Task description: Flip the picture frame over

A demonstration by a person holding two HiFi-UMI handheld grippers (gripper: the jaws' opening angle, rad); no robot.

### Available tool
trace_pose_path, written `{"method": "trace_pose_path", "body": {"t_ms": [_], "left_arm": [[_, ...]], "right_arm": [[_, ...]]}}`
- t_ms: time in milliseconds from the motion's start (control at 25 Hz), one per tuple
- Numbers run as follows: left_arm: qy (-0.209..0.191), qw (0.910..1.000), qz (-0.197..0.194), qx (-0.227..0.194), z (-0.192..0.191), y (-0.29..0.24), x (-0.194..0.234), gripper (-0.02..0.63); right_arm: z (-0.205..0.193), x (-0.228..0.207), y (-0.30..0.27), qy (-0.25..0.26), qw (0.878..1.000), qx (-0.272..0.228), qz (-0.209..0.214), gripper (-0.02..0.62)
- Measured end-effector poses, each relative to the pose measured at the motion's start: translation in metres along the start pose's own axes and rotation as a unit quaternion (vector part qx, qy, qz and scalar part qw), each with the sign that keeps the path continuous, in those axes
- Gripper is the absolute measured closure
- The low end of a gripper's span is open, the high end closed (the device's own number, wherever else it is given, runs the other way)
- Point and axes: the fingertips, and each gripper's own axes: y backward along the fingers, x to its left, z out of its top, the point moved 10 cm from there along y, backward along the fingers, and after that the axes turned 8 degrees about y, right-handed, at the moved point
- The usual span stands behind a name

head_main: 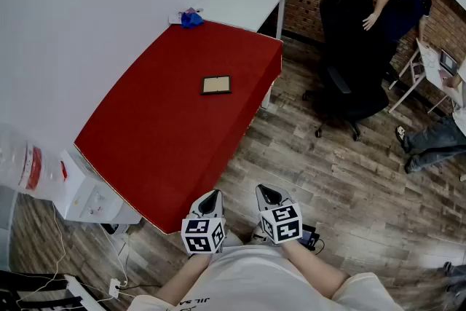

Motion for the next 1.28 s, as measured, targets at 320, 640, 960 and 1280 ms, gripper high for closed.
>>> {"method": "trace_pose_path", "body": {"t_ms": [320,640,960,1280], "left_arm": [[0.009,0.9998,0.019,-0.006,0.007,-0.014,-0.003,0.6],[0.012,0.9998,0.016,-0.007,0.039,-0.065,0.032,0.6],[0.008,0.9999,-0.002,-0.01,0.11,-0.145,0.076,0.6],[0.001,0.9998,-0.019,-0.002,0.167,-0.195,0.119,0.6]], "right_arm": [[0.004,-0.018,-0.004,-0.001,1.0,-0.001,0.0,0.591],[0.027,-0.038,-0.062,-0.002,1.0,0.005,-0.003,0.591],[0.082,-0.077,-0.139,-0.005,1.0,0.008,-0.026,0.591],[0.137,-0.094,-0.205,-0.014,0.999,0.008,-0.042,0.591]]}}
